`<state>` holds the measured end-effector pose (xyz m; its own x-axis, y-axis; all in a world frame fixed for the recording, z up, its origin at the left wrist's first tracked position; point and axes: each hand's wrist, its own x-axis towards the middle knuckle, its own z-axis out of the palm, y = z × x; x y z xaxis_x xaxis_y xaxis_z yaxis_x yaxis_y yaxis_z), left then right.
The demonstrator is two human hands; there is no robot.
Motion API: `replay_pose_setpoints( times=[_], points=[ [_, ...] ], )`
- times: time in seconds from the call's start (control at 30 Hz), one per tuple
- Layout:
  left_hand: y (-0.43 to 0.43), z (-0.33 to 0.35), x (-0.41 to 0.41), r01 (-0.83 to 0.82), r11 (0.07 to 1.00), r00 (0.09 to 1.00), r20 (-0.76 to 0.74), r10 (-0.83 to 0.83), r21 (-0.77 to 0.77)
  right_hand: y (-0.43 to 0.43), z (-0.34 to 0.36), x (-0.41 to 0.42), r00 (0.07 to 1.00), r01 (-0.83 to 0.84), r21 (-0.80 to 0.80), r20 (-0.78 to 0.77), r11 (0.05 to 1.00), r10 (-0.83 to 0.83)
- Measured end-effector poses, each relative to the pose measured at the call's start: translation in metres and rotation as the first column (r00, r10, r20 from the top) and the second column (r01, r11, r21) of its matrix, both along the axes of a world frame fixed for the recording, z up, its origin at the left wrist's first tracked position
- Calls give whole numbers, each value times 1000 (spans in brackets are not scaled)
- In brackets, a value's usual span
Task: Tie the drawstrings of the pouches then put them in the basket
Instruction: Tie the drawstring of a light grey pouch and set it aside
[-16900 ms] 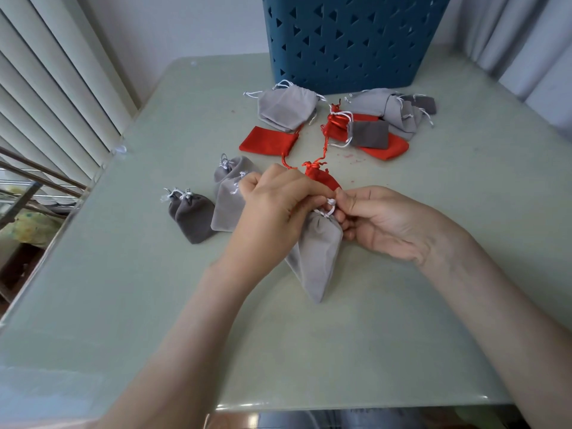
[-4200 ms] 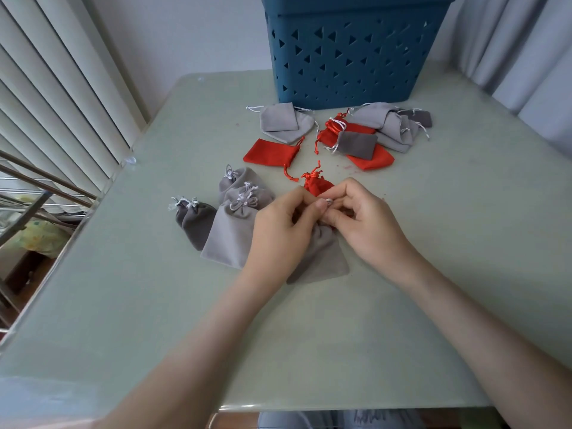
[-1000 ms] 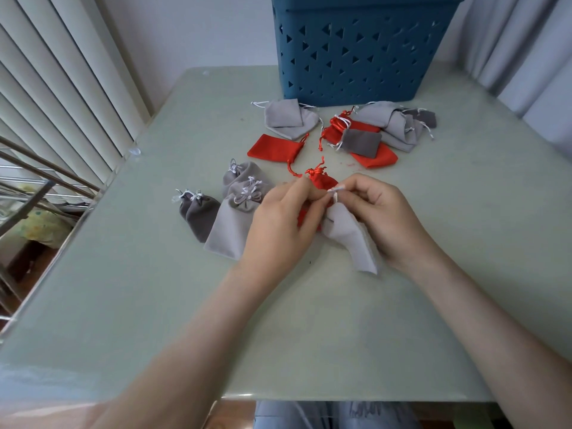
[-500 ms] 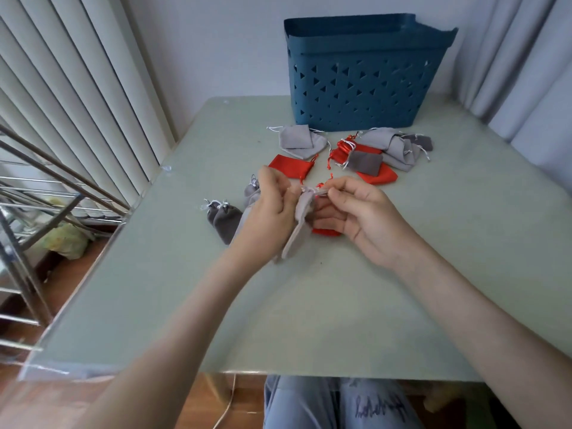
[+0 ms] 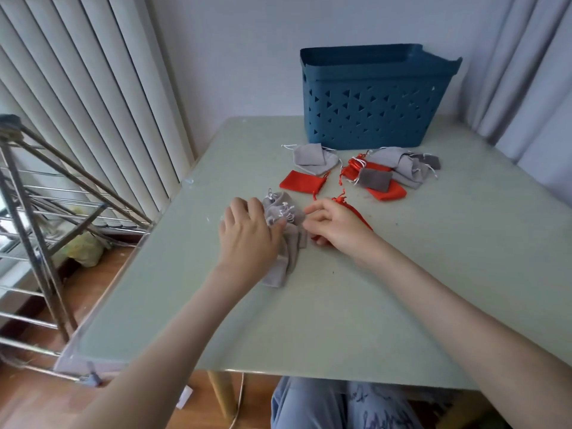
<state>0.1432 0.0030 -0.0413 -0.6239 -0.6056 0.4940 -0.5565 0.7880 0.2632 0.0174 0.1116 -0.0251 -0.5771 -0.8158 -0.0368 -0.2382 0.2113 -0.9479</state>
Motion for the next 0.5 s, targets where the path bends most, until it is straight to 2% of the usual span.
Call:
replay_pose_setpoints(
  times=[0.07,0.2,0.37,0.5],
  points=[
    [2,17,-11,6,999,999,-52,-4,33,2,0,-13,999,33,1,-31,999,-32],
    [-4,45,-58,66,986,998,15,-69,155,4,4,-47,990,126,-45,-60,991,-129],
    [-37,54,-130,132,917,976,114,-188,378,-15,10,-110,955,260,-83,-124,962,-269],
    [-68,53,-175,52,864,966,193,-170,500,-61,10,-163,953,249,-17,-172,968,-248]
  ],
)
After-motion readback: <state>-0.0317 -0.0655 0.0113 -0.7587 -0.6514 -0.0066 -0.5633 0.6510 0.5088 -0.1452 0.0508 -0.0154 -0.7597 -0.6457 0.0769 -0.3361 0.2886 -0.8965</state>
